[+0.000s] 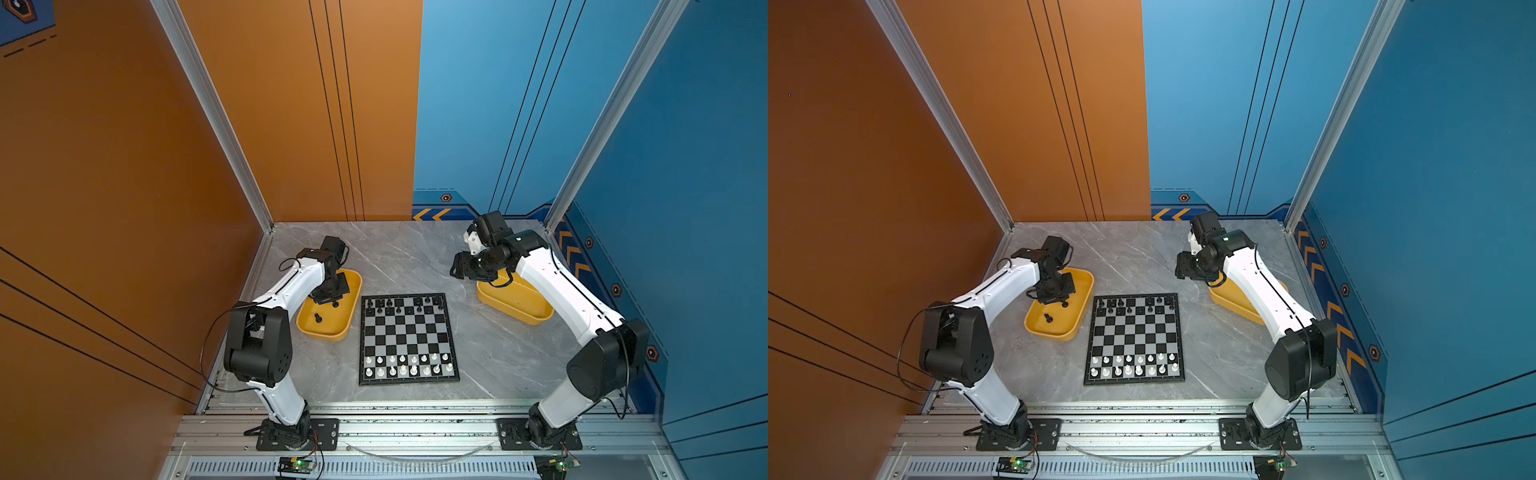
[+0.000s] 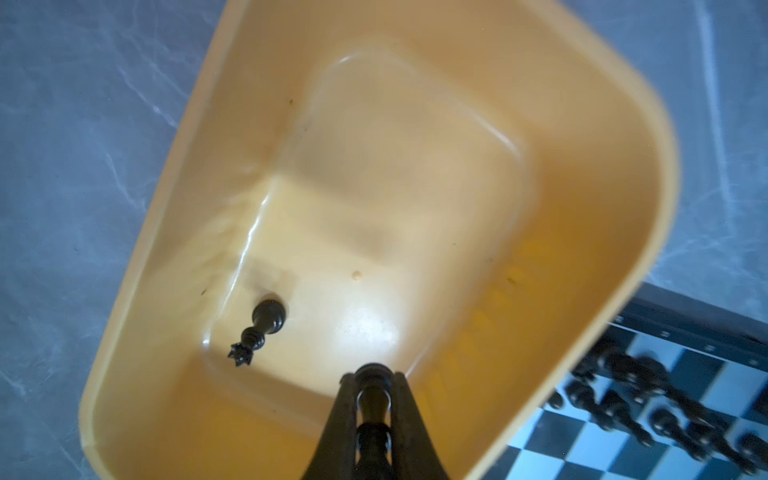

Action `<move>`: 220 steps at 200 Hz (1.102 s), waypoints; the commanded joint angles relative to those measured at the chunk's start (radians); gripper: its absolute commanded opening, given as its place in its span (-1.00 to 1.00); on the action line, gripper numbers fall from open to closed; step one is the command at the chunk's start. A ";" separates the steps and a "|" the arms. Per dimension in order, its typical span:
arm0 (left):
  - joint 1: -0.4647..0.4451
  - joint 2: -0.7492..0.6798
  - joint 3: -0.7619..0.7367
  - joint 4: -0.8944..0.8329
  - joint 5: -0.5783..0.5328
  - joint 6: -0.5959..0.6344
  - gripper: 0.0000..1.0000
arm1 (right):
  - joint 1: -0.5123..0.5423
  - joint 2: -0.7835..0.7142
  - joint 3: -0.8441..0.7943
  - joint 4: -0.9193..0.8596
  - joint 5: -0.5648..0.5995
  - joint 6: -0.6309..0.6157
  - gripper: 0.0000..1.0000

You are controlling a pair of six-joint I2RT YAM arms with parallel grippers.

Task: Set up the chess pieces on the board
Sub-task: 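Close the left gripper around a tall black piece in the tray, then lift the black piece and carry it over the board's farthest row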

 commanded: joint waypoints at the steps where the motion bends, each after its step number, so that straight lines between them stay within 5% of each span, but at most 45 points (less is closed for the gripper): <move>1: -0.033 -0.013 0.087 -0.072 -0.014 -0.003 -0.90 | -0.006 0.004 0.022 -0.018 0.006 -0.007 0.26; 131: -0.318 0.330 0.544 -0.110 0.038 -0.021 -0.90 | -0.056 -0.110 -0.079 -0.017 0.012 -0.015 0.26; 220: -0.404 0.478 0.638 -0.115 0.104 -0.042 -0.90 | -0.110 -0.194 -0.153 -0.023 0.011 -0.014 0.26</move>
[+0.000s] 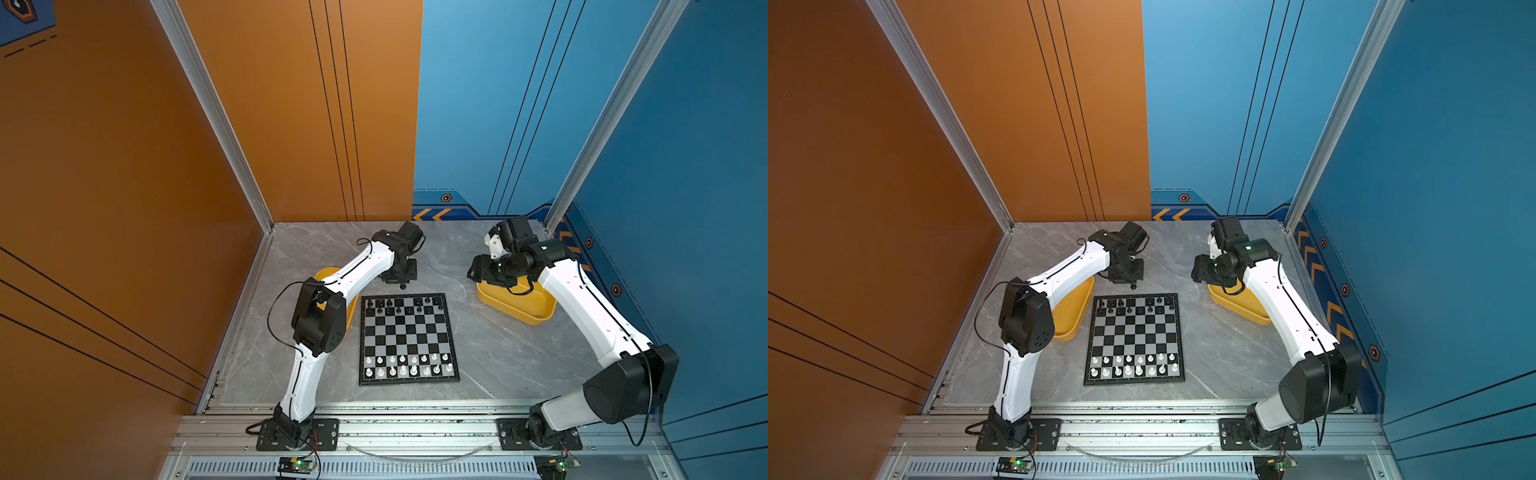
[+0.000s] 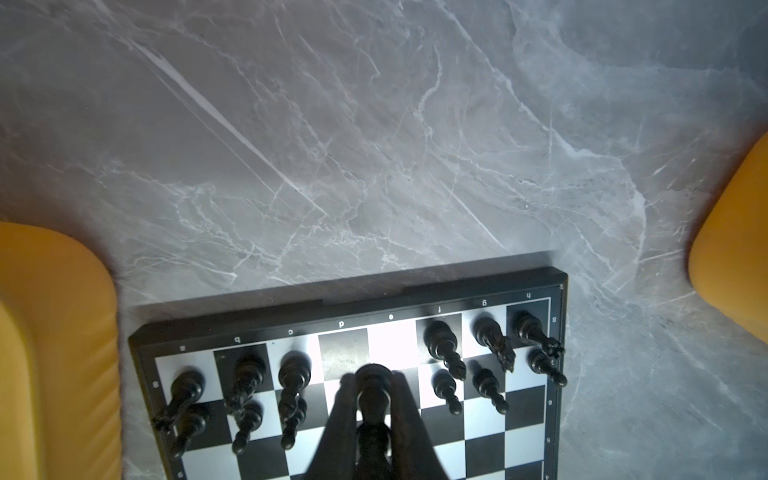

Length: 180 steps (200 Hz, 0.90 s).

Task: Set up the chess pieces on the board
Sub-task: 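Lift the black piece and carry it over the board's farthest row, then lower the black piece onto a farthest-row square and open the left gripper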

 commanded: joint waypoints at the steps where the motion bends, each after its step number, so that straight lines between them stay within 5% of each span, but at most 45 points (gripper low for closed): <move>1: -0.023 0.036 0.038 -0.030 0.036 -0.020 -0.90 | -0.011 -0.033 -0.026 -0.022 0.010 -0.013 0.26; 180: -0.053 0.104 0.026 -0.056 0.019 -0.025 -0.89 | -0.088 -0.100 -0.104 -0.043 -0.033 -0.045 0.26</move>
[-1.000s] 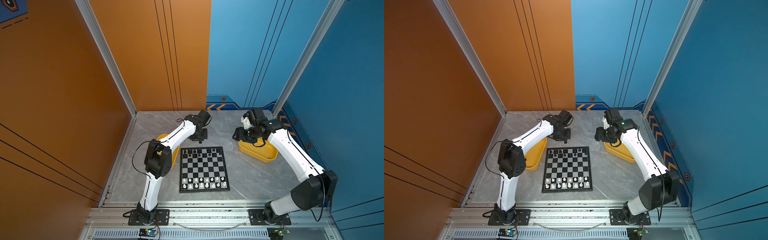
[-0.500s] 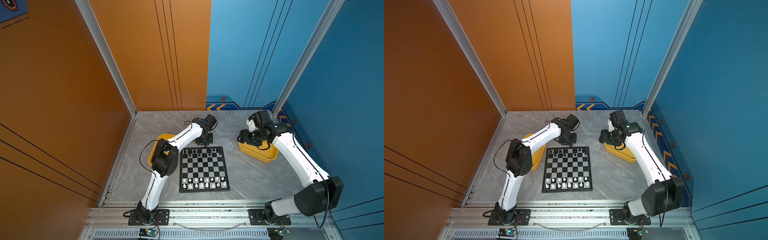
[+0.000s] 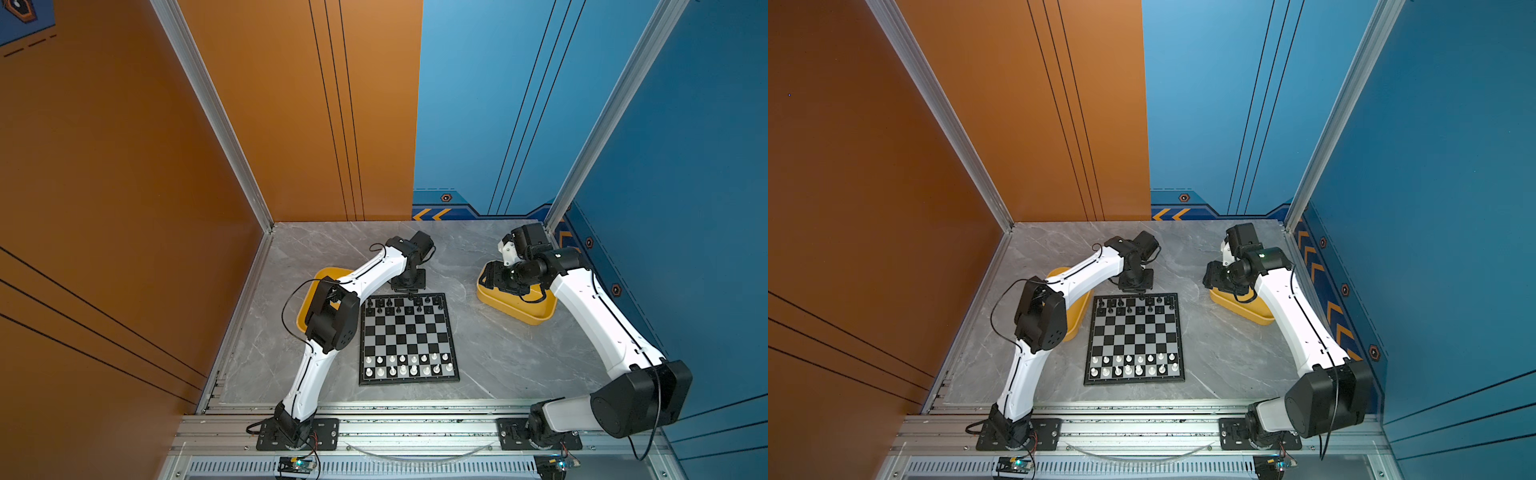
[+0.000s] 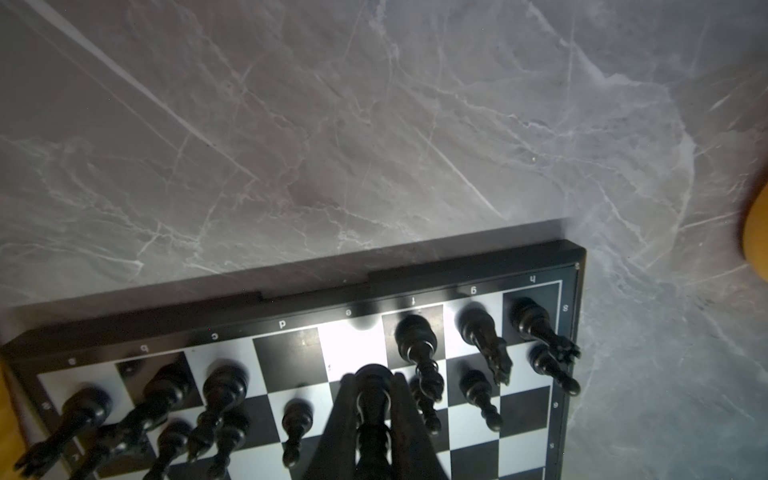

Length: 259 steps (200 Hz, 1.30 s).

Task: Set up the chess pieces on the board
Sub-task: 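Lower the black piece onto a farthest-row square and open the left gripper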

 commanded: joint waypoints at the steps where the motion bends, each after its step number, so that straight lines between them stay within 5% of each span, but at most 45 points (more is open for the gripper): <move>1: -0.006 0.014 -0.011 -0.030 -0.015 -0.009 -0.89 | -0.009 -0.026 -0.012 -0.031 -0.013 -0.026 0.26; 259: 0.021 0.021 -0.037 -0.029 -0.029 0.011 -0.59 | -0.015 -0.017 0.000 -0.042 -0.010 -0.019 0.26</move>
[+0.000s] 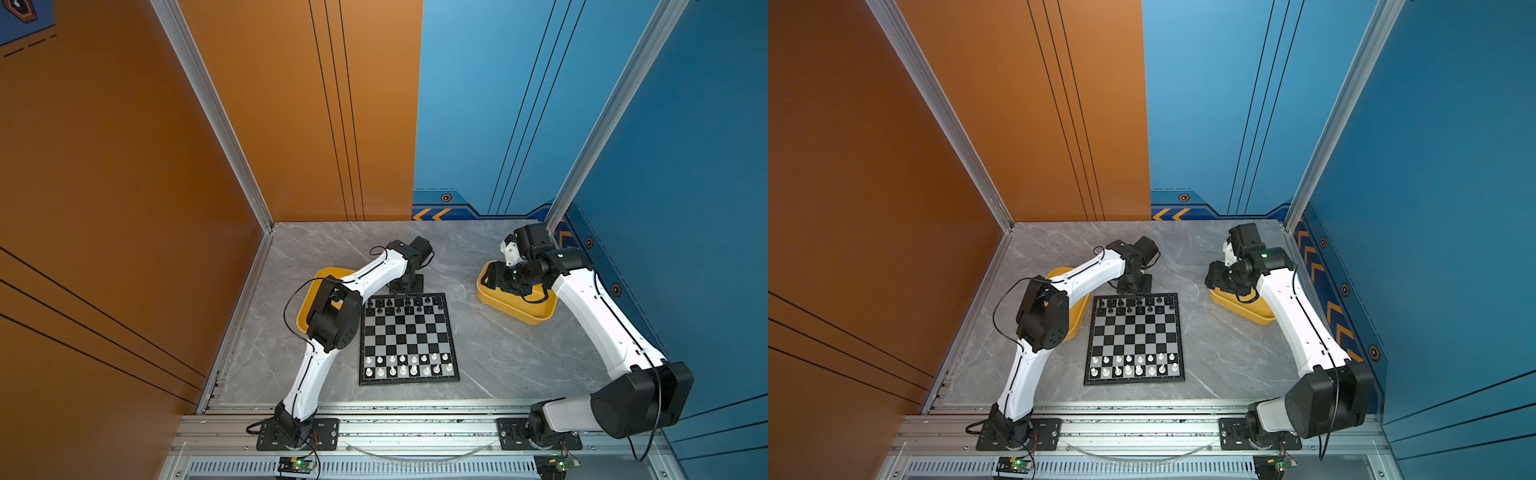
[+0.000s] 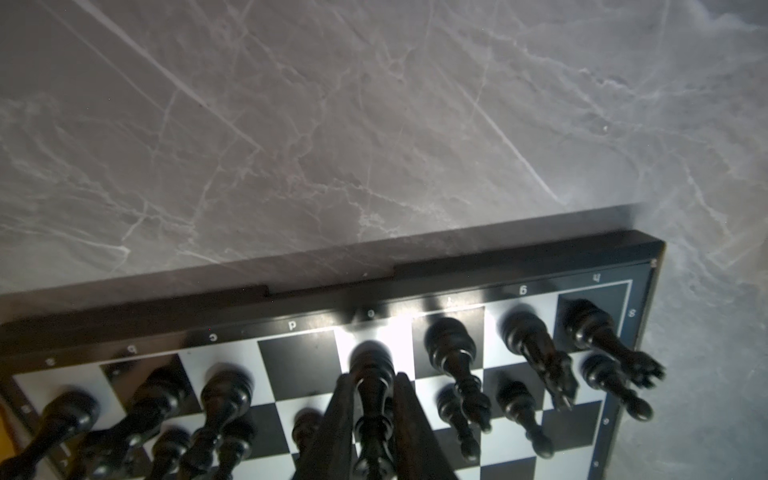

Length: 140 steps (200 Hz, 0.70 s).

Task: Set up the chess pieces on the board
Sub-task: 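Lower the black piece onto a farthest-row square and open the left gripper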

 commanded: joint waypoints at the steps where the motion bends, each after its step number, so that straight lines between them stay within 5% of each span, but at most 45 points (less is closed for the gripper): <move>1: 0.011 0.009 0.003 -0.023 -0.029 0.010 -0.59 | -0.003 -0.015 0.000 -0.032 -0.008 -0.011 0.26; 140: 0.037 -0.072 0.038 -0.023 -0.056 0.017 -0.12 | 0.010 0.043 0.064 -0.032 -0.017 -0.023 0.26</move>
